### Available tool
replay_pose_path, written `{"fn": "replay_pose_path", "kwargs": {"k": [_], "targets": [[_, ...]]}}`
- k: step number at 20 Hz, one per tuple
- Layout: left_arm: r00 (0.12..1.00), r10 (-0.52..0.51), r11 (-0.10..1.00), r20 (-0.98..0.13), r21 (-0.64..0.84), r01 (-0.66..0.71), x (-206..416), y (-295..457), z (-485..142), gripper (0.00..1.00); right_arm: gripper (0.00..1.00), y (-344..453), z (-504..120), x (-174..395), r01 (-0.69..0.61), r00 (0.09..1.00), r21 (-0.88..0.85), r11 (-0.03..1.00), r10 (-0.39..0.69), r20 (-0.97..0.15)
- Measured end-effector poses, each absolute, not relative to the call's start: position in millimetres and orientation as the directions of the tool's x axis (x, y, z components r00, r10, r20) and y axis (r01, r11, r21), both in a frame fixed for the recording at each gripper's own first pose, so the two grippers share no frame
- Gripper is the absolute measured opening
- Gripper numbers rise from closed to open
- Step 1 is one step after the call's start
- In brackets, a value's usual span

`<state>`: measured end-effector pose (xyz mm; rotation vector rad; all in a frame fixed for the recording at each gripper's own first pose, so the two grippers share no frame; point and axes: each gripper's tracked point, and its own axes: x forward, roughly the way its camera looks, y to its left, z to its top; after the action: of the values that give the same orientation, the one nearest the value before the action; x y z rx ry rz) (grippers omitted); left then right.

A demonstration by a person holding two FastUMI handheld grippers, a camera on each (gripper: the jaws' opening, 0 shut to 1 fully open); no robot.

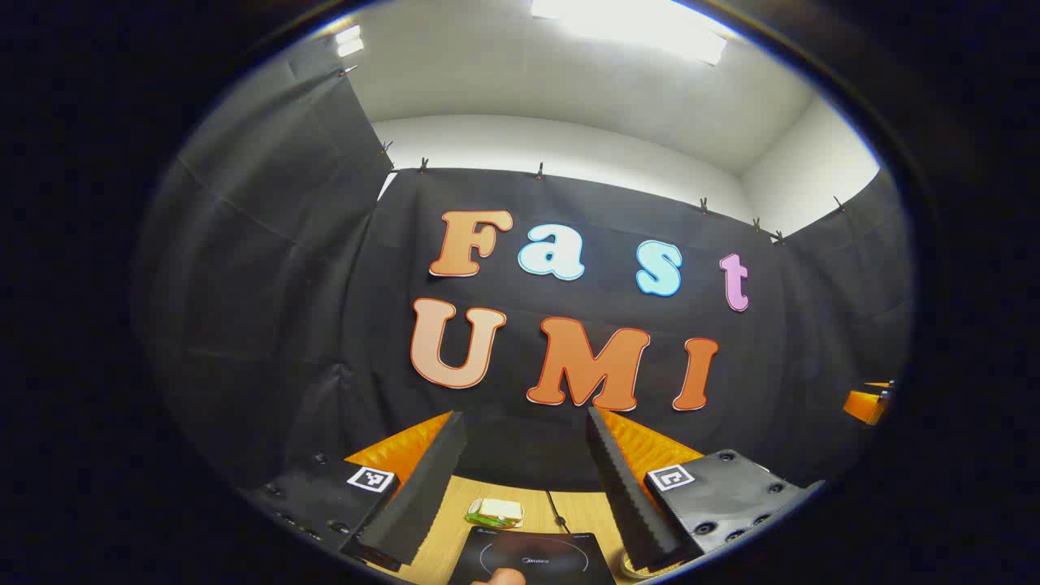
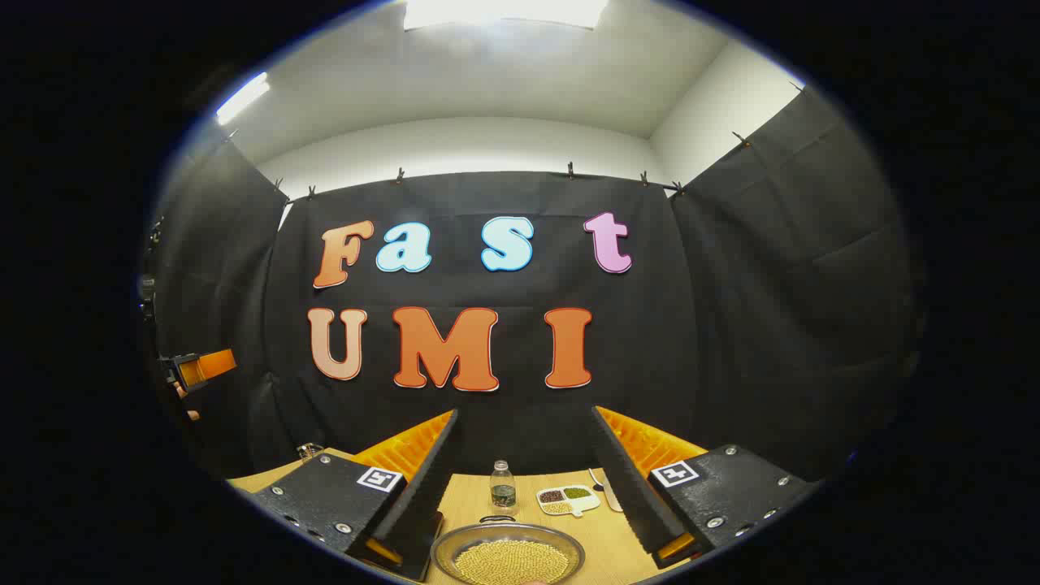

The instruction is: First push the handle of the pot to place it horizontally, then grasp the pot with both hands and set it on the induction cooktop.

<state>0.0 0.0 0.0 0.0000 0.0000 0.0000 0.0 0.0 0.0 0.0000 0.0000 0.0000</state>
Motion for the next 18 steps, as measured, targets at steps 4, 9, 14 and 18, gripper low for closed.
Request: {"fn": "replay_pose_path", "kwargs": {"k": [4,9,14,18], "targets": [[0.999,-0.043,0.999,0.003,0.001,0.043,-6.1,-15.0,5.1,0.98,0.96,-1.6,2.9,-4.1,-0.008,1.0,0.0,1.0,0.008,0.008],[0.997,-0.072,0.997,-0.009,-0.002,0.072,-10.4,-23.8,5.8,0.97,0.96,-3.5,2.1,-6.4,-0.012,1.0,0.002,1.0,0.012,0.005],[0.996,-0.086,0.996,-0.008,0.012,0.086,-13.9,-31.2,7.7,0.98,0.96,-4.2,1.7,-8.7,-0.016,1.0,-0.006,1.0,0.016,0.004],[0.996,-0.089,0.996,-0.009,0.025,0.089,-15.9,-33.8,9.2,0.96,0.96,-4.1,-0.1,-9.6,-0.019,1.0,-0.006,1.0,0.019,0.0]]}}
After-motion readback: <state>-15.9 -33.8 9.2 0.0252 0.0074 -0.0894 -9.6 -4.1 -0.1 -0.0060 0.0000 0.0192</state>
